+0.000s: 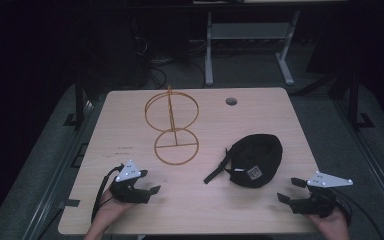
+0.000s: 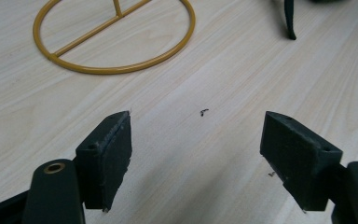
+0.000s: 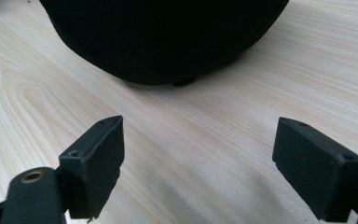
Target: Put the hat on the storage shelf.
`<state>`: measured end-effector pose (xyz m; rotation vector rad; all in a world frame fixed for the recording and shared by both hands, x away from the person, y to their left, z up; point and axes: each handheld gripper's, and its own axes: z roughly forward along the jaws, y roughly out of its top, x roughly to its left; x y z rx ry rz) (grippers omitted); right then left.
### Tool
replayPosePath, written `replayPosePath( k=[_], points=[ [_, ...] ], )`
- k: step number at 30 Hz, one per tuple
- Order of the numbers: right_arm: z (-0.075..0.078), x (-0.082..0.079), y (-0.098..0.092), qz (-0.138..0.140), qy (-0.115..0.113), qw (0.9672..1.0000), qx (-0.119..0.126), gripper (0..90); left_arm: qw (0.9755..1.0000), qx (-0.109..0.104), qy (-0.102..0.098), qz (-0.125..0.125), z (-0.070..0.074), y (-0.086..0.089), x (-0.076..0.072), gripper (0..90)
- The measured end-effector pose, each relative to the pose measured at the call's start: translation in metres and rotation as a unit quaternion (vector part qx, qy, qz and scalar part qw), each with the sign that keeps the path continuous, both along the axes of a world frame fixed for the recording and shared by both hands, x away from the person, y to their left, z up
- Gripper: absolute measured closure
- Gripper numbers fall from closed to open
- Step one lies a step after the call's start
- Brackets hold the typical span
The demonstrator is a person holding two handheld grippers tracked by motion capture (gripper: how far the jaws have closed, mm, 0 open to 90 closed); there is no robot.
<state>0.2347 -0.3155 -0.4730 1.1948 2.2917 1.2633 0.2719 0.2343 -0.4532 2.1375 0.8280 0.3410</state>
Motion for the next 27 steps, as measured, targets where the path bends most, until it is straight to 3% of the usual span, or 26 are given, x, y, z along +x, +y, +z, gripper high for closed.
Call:
replayPosePath(
  k=[4, 5, 6, 8, 12, 17, 23, 27],
  points=[
    [-0.001, 0.000, 0.000, 0.002, 0.000, 1.0000, -0.001, 16.1, 1.0000, 0.003, 0.007, -0.006, -0.001, 0.000, 0.001, 24.3],
    [-0.001, 0.001, 0.001, 0.002, 0.002, 1.0000, -0.003, 16.1, 0.9998, -0.015, 0.013, -0.005, 0.002, 0.000, 0.001, 24.0],
    [-0.001, 0.001, 0.001, 0.002, 0.002, 1.0000, -0.003, 16.1, 0.9998, -0.015, 0.013, -0.005, 0.002, 0.000, 0.001, 24.0],
    [-0.001, 0.000, 0.001, 0.001, 0.003, 1.0000, -0.002, 16.1, 0.9993, -0.036, 0.009, 0.000, 0.005, -0.001, -0.001, 23.6],
    [0.002, 0.000, 0.002, -0.001, -0.003, 1.0000, -0.003, 16.0, 0.9993, -0.036, 0.010, -0.007, 0.007, -0.005, -0.002, 23.5],
    [0.002, 0.000, 0.004, -0.001, -0.002, 1.0000, 0.000, 15.6, 0.9982, -0.047, 0.027, -0.024, 0.013, -0.015, -0.004, 23.3],
    [0.001, 0.000, 0.003, 0.000, 0.000, 1.0000, 0.001, 15.4, 0.9985, -0.031, 0.028, -0.036, 0.016, -0.026, -0.004, 21.8],
    [0.001, 0.000, 0.002, -0.001, 0.000, 1.0000, 0.003, 15.3, 0.9976, -0.024, 0.033, -0.057, 0.018, -0.038, -0.002, 21.7]
  ],
)
